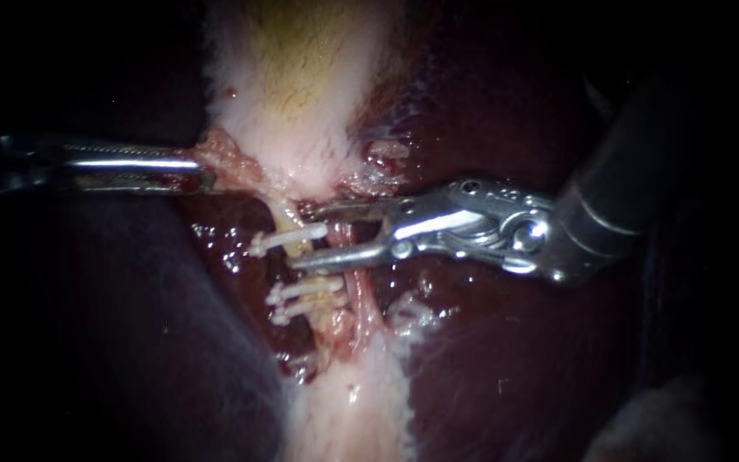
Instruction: Going back third clip left tube
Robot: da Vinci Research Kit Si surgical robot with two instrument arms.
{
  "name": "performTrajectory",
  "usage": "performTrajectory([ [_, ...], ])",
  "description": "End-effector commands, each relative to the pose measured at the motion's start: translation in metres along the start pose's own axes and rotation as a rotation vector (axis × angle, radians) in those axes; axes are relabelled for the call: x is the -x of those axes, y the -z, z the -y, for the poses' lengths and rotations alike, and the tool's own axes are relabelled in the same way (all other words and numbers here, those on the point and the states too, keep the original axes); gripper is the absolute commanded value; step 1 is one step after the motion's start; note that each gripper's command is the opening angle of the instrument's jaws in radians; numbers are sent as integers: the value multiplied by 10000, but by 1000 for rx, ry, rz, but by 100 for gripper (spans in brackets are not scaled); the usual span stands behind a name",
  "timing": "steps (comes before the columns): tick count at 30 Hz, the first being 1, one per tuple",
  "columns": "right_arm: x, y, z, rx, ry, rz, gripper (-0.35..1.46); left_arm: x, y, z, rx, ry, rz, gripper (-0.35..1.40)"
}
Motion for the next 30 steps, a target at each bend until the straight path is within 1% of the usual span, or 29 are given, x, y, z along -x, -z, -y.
performTrajectory([
  [1,1,5,1,-4,26,1,50,0,0,0,1,0,0,-35],
  [4,4,25,6,-16,111,6,50,0,1,0,1,0,0,-35],
  [7,8,46,14,-29,160,9,50,0,1,1,1,0,0,-35],
  [11,11,70,23,-43,203,11,50,0,1,1,1,0,0,-35],
  [16,9,95,33,-58,231,12,50,1,0,2,2,0,0,-35],
  [20,2,115,39,-68,237,12,50,1,0,3,2,-1,0,-35],
  [25,-1,131,42,-77,241,12,50,1,0,3,1,-1,0,-35],
  [30,0,135,42,-79,241,12,50,2,-3,4,0,-1,0,-35],
])
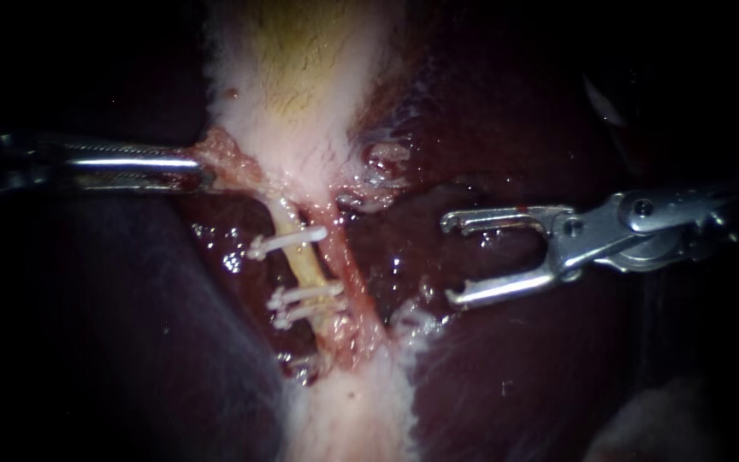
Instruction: Going back third clip left tube
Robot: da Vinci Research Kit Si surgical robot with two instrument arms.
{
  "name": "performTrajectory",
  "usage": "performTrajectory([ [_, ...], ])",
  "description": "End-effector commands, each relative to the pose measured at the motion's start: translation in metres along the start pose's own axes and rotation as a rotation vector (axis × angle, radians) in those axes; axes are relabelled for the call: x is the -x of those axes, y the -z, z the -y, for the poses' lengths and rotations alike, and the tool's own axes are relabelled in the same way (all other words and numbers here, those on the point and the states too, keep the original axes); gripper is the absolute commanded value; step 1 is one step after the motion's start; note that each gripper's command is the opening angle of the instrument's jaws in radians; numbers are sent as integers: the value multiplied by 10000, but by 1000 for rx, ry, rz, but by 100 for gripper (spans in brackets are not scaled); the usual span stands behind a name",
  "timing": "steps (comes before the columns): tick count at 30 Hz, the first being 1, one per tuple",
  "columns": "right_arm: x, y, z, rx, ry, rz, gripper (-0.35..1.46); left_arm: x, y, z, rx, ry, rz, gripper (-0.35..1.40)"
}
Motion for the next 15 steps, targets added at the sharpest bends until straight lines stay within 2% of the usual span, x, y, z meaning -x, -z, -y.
performTrajectory([
  [1,0,0,0,0,0,0,50,1,-1,1,-2,-1,0,-35],
  [5,0,0,1,-1,0,0,50,4,-10,6,-6,-2,-1,-35],
  [12,1,2,1,-2,0,0,50,9,-46,17,-19,-6,-6,-35],
  [15,1,2,1,-2,0,0,50,11,-55,19,-21,-7,-6,-35],
])
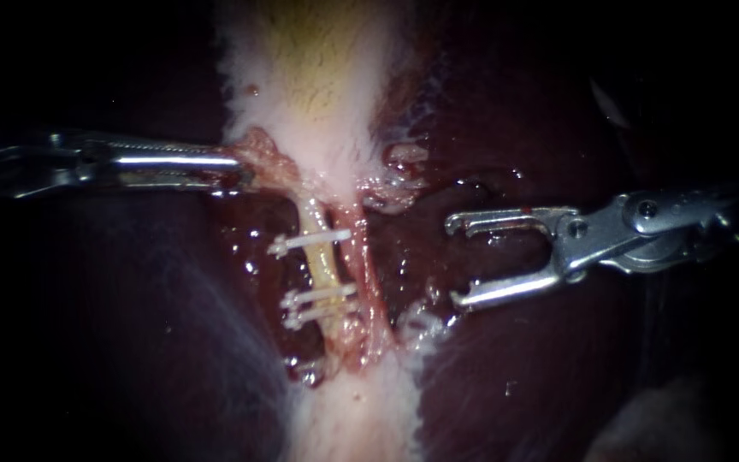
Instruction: Going back third clip left tube
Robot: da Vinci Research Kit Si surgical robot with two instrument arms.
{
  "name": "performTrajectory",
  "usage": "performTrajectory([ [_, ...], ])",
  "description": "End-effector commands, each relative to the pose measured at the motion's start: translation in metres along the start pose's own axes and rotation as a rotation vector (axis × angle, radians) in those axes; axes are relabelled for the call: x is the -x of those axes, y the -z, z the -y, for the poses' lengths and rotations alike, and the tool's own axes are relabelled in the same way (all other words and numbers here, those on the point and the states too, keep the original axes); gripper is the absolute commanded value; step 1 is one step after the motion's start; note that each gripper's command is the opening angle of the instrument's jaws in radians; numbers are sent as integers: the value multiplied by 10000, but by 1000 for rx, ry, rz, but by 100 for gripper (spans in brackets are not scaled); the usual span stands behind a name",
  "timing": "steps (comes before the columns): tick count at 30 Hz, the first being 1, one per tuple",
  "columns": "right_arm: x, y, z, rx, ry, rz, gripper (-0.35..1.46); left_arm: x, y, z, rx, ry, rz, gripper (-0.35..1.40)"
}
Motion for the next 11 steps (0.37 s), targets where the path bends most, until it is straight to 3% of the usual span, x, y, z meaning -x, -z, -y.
performTrajectory([
  [1,0,0,0,0,0,0,50,1,-2,0,-1,-1,4,-35],
  [11,0,0,0,1,0,0,50,2,0,1,1,-2,4,-35],
])
